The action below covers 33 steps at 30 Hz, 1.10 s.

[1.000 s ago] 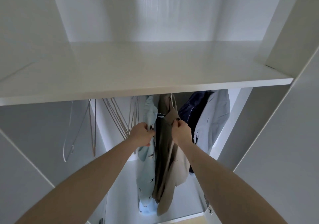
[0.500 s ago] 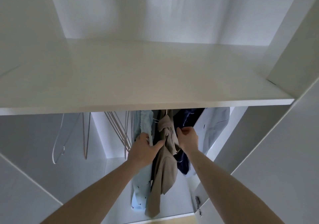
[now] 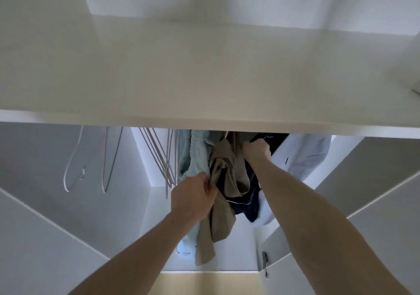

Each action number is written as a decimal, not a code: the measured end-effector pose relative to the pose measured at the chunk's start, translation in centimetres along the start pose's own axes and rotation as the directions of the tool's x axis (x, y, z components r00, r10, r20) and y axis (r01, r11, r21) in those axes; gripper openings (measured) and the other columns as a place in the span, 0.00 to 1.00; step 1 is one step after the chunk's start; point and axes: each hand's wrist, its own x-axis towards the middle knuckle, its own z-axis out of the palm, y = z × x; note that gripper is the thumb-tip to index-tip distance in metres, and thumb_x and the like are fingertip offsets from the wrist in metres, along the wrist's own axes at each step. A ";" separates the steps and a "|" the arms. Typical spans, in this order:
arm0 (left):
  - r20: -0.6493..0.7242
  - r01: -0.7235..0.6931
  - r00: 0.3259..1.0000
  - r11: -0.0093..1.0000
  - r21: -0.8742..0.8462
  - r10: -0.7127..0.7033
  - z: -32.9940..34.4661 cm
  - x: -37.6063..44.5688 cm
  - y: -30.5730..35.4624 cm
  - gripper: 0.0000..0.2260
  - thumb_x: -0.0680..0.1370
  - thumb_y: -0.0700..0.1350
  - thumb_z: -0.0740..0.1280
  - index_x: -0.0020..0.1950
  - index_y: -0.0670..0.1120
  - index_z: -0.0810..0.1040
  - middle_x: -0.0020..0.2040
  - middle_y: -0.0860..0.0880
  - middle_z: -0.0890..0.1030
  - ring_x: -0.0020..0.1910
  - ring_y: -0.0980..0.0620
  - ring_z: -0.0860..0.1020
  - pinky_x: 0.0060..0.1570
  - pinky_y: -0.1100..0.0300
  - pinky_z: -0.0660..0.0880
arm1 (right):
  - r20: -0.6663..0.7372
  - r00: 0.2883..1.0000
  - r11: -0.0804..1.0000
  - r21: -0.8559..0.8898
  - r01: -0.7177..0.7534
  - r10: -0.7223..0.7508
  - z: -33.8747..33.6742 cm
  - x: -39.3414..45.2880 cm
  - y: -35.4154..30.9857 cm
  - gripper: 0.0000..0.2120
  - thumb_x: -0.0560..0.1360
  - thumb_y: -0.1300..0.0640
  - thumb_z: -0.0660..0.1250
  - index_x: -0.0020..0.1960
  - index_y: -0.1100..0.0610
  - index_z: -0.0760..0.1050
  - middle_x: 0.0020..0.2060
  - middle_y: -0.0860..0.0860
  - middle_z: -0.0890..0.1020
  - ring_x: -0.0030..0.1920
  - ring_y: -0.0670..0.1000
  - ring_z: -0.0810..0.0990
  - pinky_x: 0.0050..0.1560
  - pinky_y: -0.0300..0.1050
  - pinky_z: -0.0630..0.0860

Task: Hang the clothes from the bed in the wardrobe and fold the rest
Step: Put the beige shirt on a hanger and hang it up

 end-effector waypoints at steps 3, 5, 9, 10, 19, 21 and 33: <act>0.007 0.014 1.000 1.000 0.027 -0.014 -0.5 -0.1 0.1 0.14 0.79 0.55 0.62 0.37 0.54 0.63 0.31 0.55 0.72 0.29 0.59 0.70 0.28 0.62 0.64 | -0.048 0.998 0.993 -0.112 0.022 -0.027 -1.7 -0.4 2.5 0.16 0.80 0.60 0.63 0.66 0.66 0.74 0.59 0.62 0.81 0.57 0.63 0.81 0.56 0.53 0.80; 0.011 0.042 0.999 0.999 0.020 -0.042 -0.8 -0.1 0.0 0.14 0.80 0.55 0.62 0.37 0.54 0.64 0.33 0.56 0.72 0.30 0.57 0.71 0.30 0.61 0.67 | -0.067 0.996 0.981 -0.188 0.043 -0.056 -3.2 -0.9 4.0 0.18 0.79 0.63 0.62 0.68 0.66 0.72 0.59 0.62 0.80 0.58 0.63 0.81 0.54 0.52 0.79; 0.035 0.081 0.996 0.997 0.003 -0.081 -0.9 -0.2 0.7 0.10 0.81 0.54 0.62 0.42 0.52 0.70 0.36 0.54 0.75 0.35 0.52 0.75 0.38 0.56 0.77 | -0.099 0.982 0.946 -0.299 0.123 -0.159 -6.4 -2.0 6.8 0.14 0.79 0.65 0.59 0.65 0.62 0.70 0.52 0.59 0.80 0.46 0.60 0.77 0.45 0.51 0.75; 0.037 0.088 0.995 0.996 0.007 -0.088 -0.9 -0.3 0.9 0.10 0.81 0.54 0.62 0.43 0.51 0.70 0.36 0.53 0.75 0.34 0.52 0.75 0.37 0.56 0.76 | -0.104 0.979 0.935 -0.331 0.130 -0.173 -7.1 -2.2 7.3 0.14 0.79 0.65 0.58 0.64 0.60 0.70 0.53 0.58 0.81 0.46 0.60 0.77 0.44 0.51 0.74; 0.068 0.037 0.997 0.999 0.027 -0.039 1.6 -1.0 4.3 0.06 0.84 0.49 0.59 0.49 0.52 0.73 0.43 0.53 0.80 0.41 0.51 0.80 0.45 0.54 0.81 | -0.068 0.985 0.935 -0.333 0.126 -0.157 -9.9 -5.7 9.0 0.11 0.79 0.60 0.60 0.61 0.58 0.74 0.52 0.57 0.82 0.49 0.61 0.82 0.51 0.54 0.81; 0.074 0.015 0.997 0.999 0.039 -0.018 2.1 -0.8 5.4 0.07 0.84 0.47 0.59 0.46 0.53 0.72 0.41 0.54 0.78 0.39 0.52 0.77 0.41 0.57 0.76 | -0.089 0.985 0.947 -0.301 0.114 -0.147 -10.6 -6.5 9.6 0.12 0.79 0.59 0.61 0.61 0.57 0.75 0.53 0.57 0.82 0.51 0.61 0.82 0.51 0.53 0.80; 0.271 -0.072 0.959 0.996 -0.054 0.084 -1.0 -3.8 6.4 0.11 0.78 0.45 0.62 0.60 0.52 0.73 0.51 0.52 0.80 0.49 0.50 0.80 0.45 0.55 0.77 | -0.059 0.991 0.993 -0.010 0.117 -0.118 -11.4 -18.0 14.4 0.24 0.78 0.59 0.61 0.74 0.53 0.67 0.66 0.54 0.75 0.60 0.57 0.78 0.59 0.54 0.78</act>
